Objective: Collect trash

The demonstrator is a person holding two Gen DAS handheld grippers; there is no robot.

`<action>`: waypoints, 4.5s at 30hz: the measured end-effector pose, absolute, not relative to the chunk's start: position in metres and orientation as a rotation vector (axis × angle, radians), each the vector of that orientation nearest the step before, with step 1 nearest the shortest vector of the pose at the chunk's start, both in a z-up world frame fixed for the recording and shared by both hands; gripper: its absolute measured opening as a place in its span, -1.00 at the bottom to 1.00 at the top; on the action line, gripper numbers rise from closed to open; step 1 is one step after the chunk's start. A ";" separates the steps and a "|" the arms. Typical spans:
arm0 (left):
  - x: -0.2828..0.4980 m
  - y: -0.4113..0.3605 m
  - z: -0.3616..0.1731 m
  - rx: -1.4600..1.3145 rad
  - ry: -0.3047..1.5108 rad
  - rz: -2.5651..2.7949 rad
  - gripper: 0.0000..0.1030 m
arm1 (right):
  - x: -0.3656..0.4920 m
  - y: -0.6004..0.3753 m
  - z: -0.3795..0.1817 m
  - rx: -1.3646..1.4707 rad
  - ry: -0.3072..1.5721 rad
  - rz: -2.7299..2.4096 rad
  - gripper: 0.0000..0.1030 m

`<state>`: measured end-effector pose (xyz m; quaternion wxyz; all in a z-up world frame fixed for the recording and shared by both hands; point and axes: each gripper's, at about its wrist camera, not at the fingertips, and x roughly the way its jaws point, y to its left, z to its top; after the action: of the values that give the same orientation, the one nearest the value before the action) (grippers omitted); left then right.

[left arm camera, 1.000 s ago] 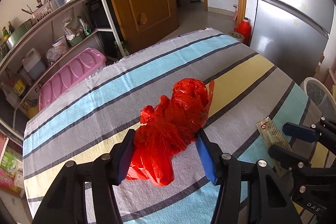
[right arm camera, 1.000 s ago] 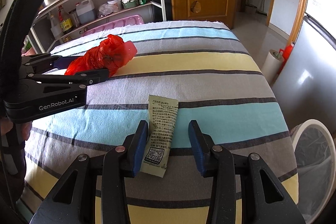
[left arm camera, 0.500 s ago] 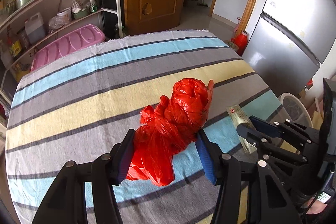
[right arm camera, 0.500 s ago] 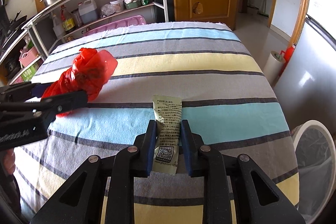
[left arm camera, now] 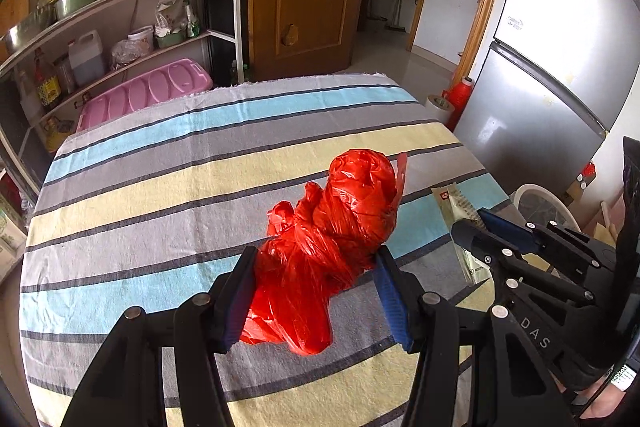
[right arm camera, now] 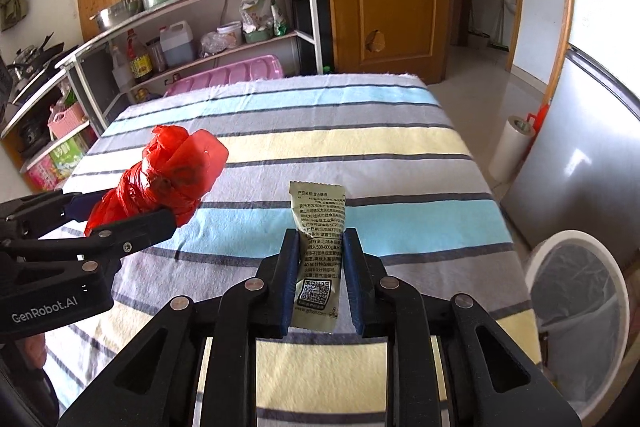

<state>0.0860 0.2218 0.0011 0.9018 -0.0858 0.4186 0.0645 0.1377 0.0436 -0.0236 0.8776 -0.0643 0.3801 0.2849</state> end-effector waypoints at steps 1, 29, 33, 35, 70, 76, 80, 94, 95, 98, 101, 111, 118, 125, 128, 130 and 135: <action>0.084 0.218 0.004 -0.182 0.859 0.123 0.11 | 0.136 0.039 -0.021 -0.126 0.791 0.592 -0.56; 0.113 0.015 0.029 -0.016 0.805 -0.179 0.11 | 0.110 -0.159 0.021 0.032 0.698 0.291 -0.56; 0.124 -0.019 0.025 0.016 0.812 -0.232 0.12 | 0.111 -0.191 0.020 0.059 0.703 0.233 -0.56; 0.131 -0.033 0.022 0.015 0.826 -0.270 0.12 | 0.112 -0.204 0.018 0.063 0.711 0.205 -0.56; 0.183 -0.081 -0.027 0.043 0.930 -0.276 0.16 | 0.151 -0.261 -0.045 0.098 0.875 0.080 -0.10; 0.160 -0.071 -0.012 0.044 0.869 -0.248 0.16 | 0.131 -0.252 -0.028 0.086 0.808 0.076 -0.10; 0.145 -0.063 -0.006 0.024 0.847 -0.236 0.16 | 0.117 -0.245 -0.018 0.089 0.778 0.076 -0.10; 0.080 -0.045 0.013 0.047 0.714 -0.150 0.16 | 0.058 -0.227 0.000 0.063 0.683 0.060 -0.11; 0.076 -0.045 0.014 0.049 0.704 -0.150 0.16 | 0.054 -0.227 0.001 0.069 0.678 0.066 -0.11; 0.066 -0.044 0.016 0.051 0.688 -0.150 0.16 | 0.046 -0.226 0.003 0.083 0.666 0.068 -0.11; 0.057 -0.045 0.018 0.068 0.673 -0.138 0.16 | 0.041 -0.224 0.005 0.076 0.654 0.066 -0.11; 0.044 -0.044 0.018 0.051 0.673 -0.144 0.16 | 0.029 -0.223 0.002 0.080 0.650 0.081 -0.10; 0.041 -0.043 0.018 0.051 0.669 -0.134 0.16 | 0.026 -0.221 0.002 0.076 0.643 0.087 -0.11; 0.040 -0.041 0.018 0.050 0.667 -0.117 0.17 | 0.025 -0.221 0.002 0.078 0.640 0.086 -0.11; 0.041 -0.041 0.018 0.053 0.667 -0.115 0.17 | 0.025 -0.221 0.001 0.079 0.641 0.087 -0.10; 0.041 -0.042 0.017 0.055 0.670 -0.116 0.16 | 0.025 -0.221 0.001 0.077 0.642 0.087 -0.11; 0.041 -0.041 0.016 0.053 0.674 -0.111 0.17 | 0.026 -0.221 0.000 0.078 0.645 0.089 -0.11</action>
<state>0.0411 -0.0406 0.0164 0.9418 0.0258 0.3307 -0.0543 0.0257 -0.2206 0.0001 0.9468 0.0384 0.3166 0.0439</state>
